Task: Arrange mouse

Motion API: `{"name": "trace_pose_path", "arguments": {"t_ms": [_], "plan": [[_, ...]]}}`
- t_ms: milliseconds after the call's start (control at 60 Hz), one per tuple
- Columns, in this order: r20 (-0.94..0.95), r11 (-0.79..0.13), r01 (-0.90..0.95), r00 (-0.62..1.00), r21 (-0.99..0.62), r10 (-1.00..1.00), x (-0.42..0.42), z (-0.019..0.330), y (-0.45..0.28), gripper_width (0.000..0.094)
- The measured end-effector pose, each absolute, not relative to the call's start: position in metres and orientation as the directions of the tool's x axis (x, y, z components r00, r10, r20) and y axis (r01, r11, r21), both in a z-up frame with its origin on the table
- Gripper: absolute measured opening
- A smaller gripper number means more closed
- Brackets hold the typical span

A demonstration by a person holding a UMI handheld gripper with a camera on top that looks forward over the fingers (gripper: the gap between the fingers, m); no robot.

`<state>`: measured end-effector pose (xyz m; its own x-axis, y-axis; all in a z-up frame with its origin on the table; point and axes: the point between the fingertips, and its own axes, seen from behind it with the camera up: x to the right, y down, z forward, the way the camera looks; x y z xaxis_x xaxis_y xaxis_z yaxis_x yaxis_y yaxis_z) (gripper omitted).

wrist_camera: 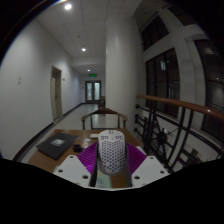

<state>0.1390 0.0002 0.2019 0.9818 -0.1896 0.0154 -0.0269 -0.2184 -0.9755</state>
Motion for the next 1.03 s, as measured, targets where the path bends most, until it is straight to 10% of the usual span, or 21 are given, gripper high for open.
{"name": "trace_pose_path", "arguments": {"t_ms": [450, 700, 1033], "plan": [[0.023, -0.554, 0.012, 1.0, -0.833, -0.012, -0.014, -0.015, 0.006, 0.0411], [0.078, -0.602, 0.11, 0.994, -0.791, 0.078, -0.001, -0.008, -0.009, 0.0678], [0.056, -0.58, 0.216, 0.958, -0.785, 0.281, 0.018, 0.038, -0.103, 0.0801]]}}
